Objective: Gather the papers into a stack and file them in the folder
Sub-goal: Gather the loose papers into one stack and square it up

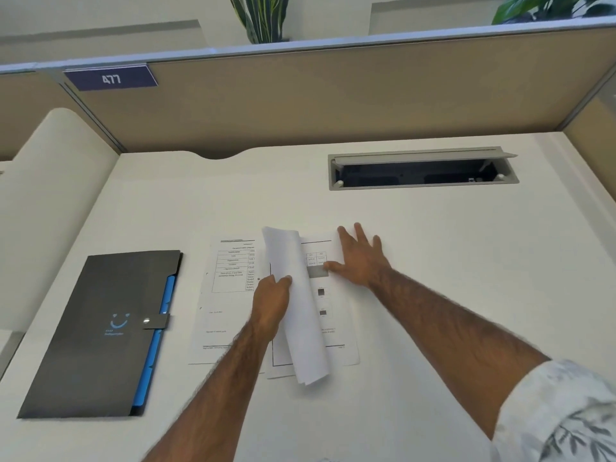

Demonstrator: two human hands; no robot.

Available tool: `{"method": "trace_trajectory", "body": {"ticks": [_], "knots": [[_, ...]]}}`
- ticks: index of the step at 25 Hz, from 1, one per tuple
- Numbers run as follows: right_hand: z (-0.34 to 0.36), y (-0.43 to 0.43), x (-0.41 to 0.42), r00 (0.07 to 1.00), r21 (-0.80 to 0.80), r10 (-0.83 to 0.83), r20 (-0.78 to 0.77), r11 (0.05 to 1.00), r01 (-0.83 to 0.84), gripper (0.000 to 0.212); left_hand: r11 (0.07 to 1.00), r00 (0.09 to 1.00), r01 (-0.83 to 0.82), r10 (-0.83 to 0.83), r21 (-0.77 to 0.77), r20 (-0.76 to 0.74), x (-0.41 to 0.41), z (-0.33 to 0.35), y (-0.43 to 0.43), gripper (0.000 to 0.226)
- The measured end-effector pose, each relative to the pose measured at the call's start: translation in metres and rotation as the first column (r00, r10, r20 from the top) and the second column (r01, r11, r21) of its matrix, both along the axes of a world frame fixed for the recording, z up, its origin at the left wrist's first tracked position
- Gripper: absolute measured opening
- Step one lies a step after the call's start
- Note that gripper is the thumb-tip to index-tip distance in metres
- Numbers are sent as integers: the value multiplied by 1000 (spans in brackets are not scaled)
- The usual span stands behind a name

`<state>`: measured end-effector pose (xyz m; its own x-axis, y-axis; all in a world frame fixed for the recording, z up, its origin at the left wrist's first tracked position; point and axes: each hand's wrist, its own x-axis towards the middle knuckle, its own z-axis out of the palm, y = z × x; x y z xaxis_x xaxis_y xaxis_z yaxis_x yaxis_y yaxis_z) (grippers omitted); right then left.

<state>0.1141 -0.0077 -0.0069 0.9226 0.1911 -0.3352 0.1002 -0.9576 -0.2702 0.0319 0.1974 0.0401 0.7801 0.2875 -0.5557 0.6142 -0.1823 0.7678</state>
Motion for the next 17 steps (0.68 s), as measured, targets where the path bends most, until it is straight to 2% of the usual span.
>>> {"method": "trace_trajectory", "body": {"ticks": [2,4,6,7,9,11,12,14,15,17], "knots": [[0,2,0,999,-15,41,32,999,-41,89,1000,1000,-4,4,-1,11,0,1,0,21],[7,10,-8,997,60,80,11,995,-81,85,1000,1000,-3,3,-3,17,1,1,-1,22],[16,20,-24,996,236,85,-39,969,-74,78,1000,1000,2,-2,-2,15,-1,0,0,24],[23,25,-36,995,362,44,-88,932,-9,72,1000,1000,0,1,-22,17,-2,1,0,27],[37,41,-64,965,599,-119,-235,764,240,53,993,1000,-10,11,-115,14,-4,5,-3,44],[42,55,-78,919,685,-230,-320,614,392,39,985,1000,13,-11,-170,10,-7,8,-6,70],[43,58,-81,895,704,-265,-359,553,446,40,984,1000,27,-24,-175,18,-7,8,-8,75],[44,60,-77,833,677,-341,-436,485,553,39,985,996,94,-93,-143,14,-9,10,-12,73],[45,57,-74,796,664,-385,-468,441,604,28,983,987,159,-160,-94,-2,-10,9,-13,69],[49,42,-73,750,670,-417,-513,352,654,18,948,954,296,-298,116,3,-11,6,-11,55]]}}
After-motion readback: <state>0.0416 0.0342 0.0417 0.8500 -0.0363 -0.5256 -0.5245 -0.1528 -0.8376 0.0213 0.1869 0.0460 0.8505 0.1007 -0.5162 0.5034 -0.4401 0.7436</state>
